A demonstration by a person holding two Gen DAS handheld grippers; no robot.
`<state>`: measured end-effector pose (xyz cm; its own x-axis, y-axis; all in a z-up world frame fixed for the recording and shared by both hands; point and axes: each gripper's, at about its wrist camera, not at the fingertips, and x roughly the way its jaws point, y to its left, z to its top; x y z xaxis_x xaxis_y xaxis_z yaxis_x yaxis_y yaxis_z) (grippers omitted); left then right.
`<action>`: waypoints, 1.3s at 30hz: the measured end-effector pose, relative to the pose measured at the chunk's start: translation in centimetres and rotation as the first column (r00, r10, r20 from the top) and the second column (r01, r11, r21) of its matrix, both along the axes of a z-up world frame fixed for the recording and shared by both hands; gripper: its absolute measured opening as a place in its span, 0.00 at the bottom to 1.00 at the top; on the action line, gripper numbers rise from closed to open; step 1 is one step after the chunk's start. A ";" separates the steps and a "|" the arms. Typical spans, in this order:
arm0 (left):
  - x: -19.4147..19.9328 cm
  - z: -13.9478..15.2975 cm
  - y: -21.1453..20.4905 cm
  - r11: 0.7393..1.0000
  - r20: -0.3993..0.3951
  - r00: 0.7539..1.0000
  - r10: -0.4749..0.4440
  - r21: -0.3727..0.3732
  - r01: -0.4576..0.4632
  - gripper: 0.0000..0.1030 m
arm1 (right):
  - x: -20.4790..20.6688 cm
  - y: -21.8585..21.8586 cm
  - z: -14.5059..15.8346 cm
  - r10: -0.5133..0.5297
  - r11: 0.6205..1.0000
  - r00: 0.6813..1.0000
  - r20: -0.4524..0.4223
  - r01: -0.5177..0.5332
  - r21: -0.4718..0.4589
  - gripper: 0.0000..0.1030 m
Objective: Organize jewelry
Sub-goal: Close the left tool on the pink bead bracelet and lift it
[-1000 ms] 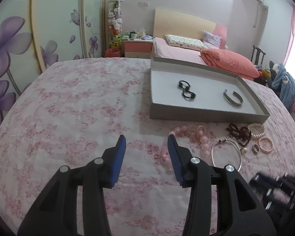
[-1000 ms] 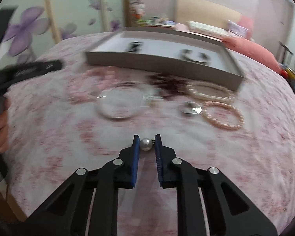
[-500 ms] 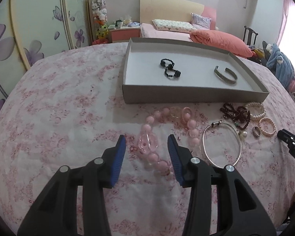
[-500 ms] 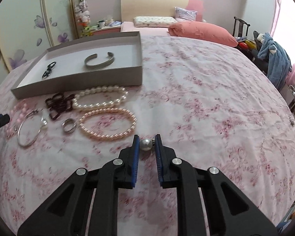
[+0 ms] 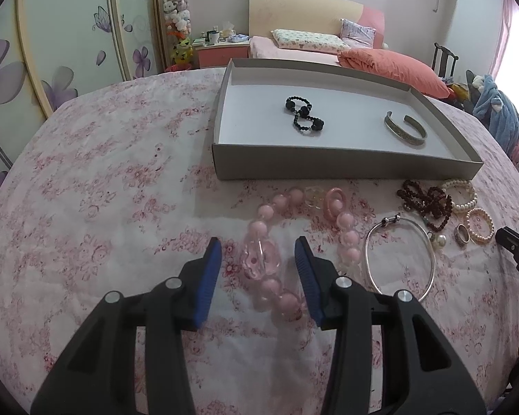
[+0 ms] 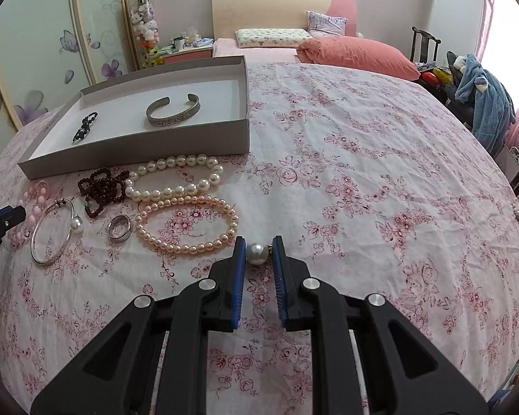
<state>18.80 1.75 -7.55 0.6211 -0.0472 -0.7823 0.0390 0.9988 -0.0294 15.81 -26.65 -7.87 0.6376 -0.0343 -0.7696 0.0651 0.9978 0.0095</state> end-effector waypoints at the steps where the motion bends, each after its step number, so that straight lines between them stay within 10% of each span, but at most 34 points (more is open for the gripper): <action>1: 0.0 0.0 0.0 1.000 0.001 1.000 0.000 -0.001 0.000 0.43 | 0.0 0.0 0.0 0.000 1.000 1.000 0.000 0.000 0.001 0.16; 14: 0.3 0.0 -0.2 1.000 0.000 1.000 0.008 0.005 -0.008 0.42 | -0.1 0.0 0.0 0.002 1.000 1.000 0.000 -0.002 0.011 0.16; 19: 0.4 0.1 -0.3 1.000 0.002 1.000 0.019 0.016 -0.019 0.23 | -0.1 -0.1 0.0 0.002 1.000 1.000 0.000 -0.002 0.014 0.16; 39: 0.1 0.1 -0.4 0.999 0.001 1.000 0.018 0.036 -0.018 0.23 | -0.1 -0.1 0.0 0.003 1.000 1.000 0.000 -0.003 0.019 0.17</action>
